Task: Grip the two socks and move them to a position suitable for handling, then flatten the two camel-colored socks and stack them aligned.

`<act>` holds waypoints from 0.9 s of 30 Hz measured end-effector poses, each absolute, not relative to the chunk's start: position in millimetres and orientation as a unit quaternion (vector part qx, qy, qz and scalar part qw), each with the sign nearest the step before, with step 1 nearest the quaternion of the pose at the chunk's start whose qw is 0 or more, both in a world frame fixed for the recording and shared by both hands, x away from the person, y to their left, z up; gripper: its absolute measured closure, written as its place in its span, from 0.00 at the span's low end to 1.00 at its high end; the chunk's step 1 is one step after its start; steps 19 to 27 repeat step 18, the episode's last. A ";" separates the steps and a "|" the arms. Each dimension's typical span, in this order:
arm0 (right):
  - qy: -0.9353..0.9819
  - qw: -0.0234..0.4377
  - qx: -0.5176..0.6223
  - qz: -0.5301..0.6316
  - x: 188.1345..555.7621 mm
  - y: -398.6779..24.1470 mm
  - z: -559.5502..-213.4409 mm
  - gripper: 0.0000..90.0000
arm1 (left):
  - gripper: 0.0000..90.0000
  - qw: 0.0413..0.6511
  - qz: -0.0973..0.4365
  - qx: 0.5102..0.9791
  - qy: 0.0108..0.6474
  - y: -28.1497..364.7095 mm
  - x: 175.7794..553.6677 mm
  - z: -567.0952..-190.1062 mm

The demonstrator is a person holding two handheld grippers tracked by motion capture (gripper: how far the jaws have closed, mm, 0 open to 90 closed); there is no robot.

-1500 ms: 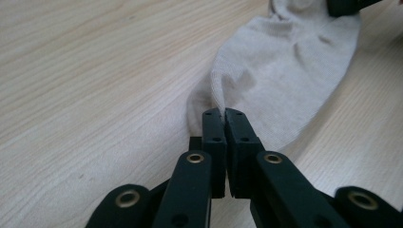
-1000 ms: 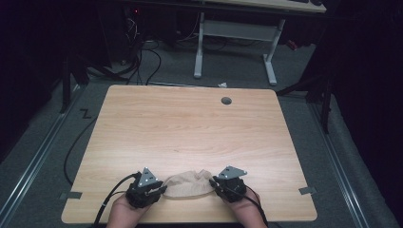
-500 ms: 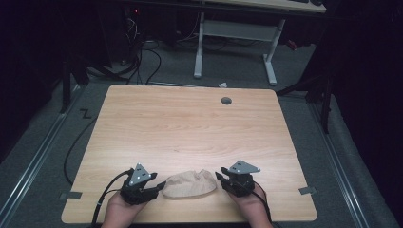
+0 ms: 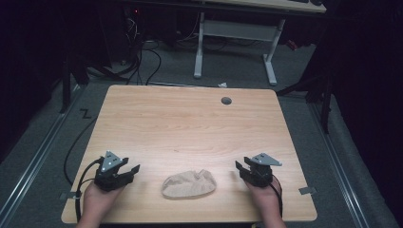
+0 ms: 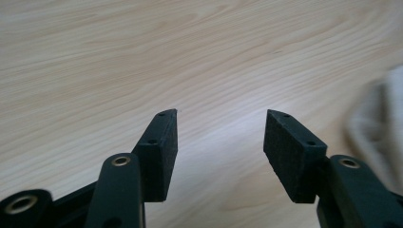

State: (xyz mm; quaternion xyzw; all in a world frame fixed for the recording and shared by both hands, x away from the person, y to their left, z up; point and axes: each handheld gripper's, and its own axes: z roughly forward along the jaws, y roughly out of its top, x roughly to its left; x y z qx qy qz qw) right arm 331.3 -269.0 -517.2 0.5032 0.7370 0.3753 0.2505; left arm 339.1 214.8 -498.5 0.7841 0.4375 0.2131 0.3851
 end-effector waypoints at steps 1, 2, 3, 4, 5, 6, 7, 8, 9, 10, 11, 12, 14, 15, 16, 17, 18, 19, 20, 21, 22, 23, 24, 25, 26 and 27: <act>0.732 0.252 0.511 0.373 331.8 -271.9 -517.6 0.61 | 0.50 0.383 0.213 0.780 0.447 219.8 342.4 -500.2; 0.727 0.255 0.516 0.373 333.0 -276.3 -518.2 0.61 | 0.50 0.386 0.208 0.774 0.456 224.7 345.0 -501.4; 0.722 0.256 0.522 0.376 333.7 -280.3 -518.9 0.61 | 0.50 0.387 0.208 0.769 0.465 229.7 347.2 -502.5; 0.717 0.257 0.527 0.376 334.3 -284.4 -519.9 0.60 | 0.50 0.387 0.208 0.764 0.472 232.6 348.4 -503.1; 0.716 0.258 0.531 0.374 334.3 -286.3 -520.5 0.60 | 0.50 0.390 0.206 0.760 0.477 235.2 349.7 -503.5; 0.716 0.260 0.531 0.371 334.5 -287.9 -521.3 0.60 | 0.50 0.391 0.205 0.758 0.480 236.7 350.5 -503.8; 0.716 0.261 0.532 0.370 334.5 -288.8 -521.7 0.60 | 0.50 0.389 0.207 0.758 0.481 238.5 351.5 -504.0; 0.715 0.264 0.531 0.369 334.8 -290.3 -522.3 0.60 | 0.49 0.386 0.211 0.758 0.481 239.9 352.6 -504.6; 0.713 0.264 0.536 0.368 334.7 -291.3 -522.2 0.60 | 0.49 0.382 0.216 0.758 0.483 241.2 353.7 -505.8; 0.711 0.264 0.538 0.369 335.0 -292.5 -522.4 0.60 | 0.49 0.377 0.217 0.759 0.484 242.7 354.4 -506.6; 0.709 0.265 0.539 0.369 335.1 -293.3 -522.4 0.60 | 0.49 0.372 0.220 0.757 0.491 245.5 355.6 -509.2; 0.708 0.266 0.541 0.368 335.2 -294.7 -522.4 0.60 | 0.49 0.372 0.219 0.755 0.493 246.6 356.1 -510.1; 0.706 0.267 0.543 0.369 335.3 -295.1 -522.2 0.60 | 0.49 0.370 0.213 0.754 0.499 250.7 356.9 -511.9; 0.707 0.267 0.542 0.369 335.5 -295.0 -522.0 0.60 | 0.49 0.373 0.213 0.751 0.501 251.3 356.2 -512.2; 0.708 0.270 0.540 0.368 335.7 -294.4 -521.8 0.60 | 0.49 0.374 0.213 0.751 0.500 251.6 355.9 -512.1; 0.708 0.269 0.541 0.367 335.5 -293.9 -521.4 0.60 | 0.49 0.375 0.214 0.751 0.499 251.5 355.0 -511.6; 0.708 0.271 0.539 0.366 335.7 -292.4 -520.6 0.60 | 0.49 0.376 0.213 0.751 0.498 251.2 354.2 -510.9; 0.708 0.271 0.539 0.366 335.7 -292.4 -520.6 0.60 | 0.49 0.376 0.213 0.751 0.498 251.2 354.2 -510.9; 0.708 0.271 0.539 0.366 335.7 -292.4 -520.6 0.60 | 0.49 0.376 0.213 0.751 0.498 251.2 354.2 -510.9; 0.708 0.271 0.539 0.366 335.7 -292.4 -520.6 0.60 | 0.49 0.376 0.213 0.751 0.498 251.2 354.2 -510.9; 0.708 0.271 0.539 0.366 335.7 -292.4 -520.6 0.60 | 0.49 0.376 0.213 0.751 0.498 251.2 354.2 -510.9; 0.708 0.271 0.539 0.366 335.7 -292.4 -520.6 0.60 | 0.49 0.376 0.213 0.751 0.498 251.2 354.2 -510.9; 0.708 0.271 0.539 0.366 335.7 -292.4 -520.6 0.60 | 0.49 0.376 0.213 0.751 0.498 251.2 354.2 -510.9; 0.708 0.271 0.539 0.366 335.7 -292.4 -520.6 0.60 | 0.49 0.376 0.213 0.751 0.498 251.2 354.2 -510.9; 0.708 0.271 0.539 0.366 335.7 -292.4 -520.6 0.60 | 0.49 0.376 0.213 0.751 0.498 251.2 354.2 -510.9; 0.708 0.271 0.539 0.366 335.7 -292.4 -520.6 0.60 | 0.49 0.376 0.213 0.751 0.498 251.2 354.2 -510.9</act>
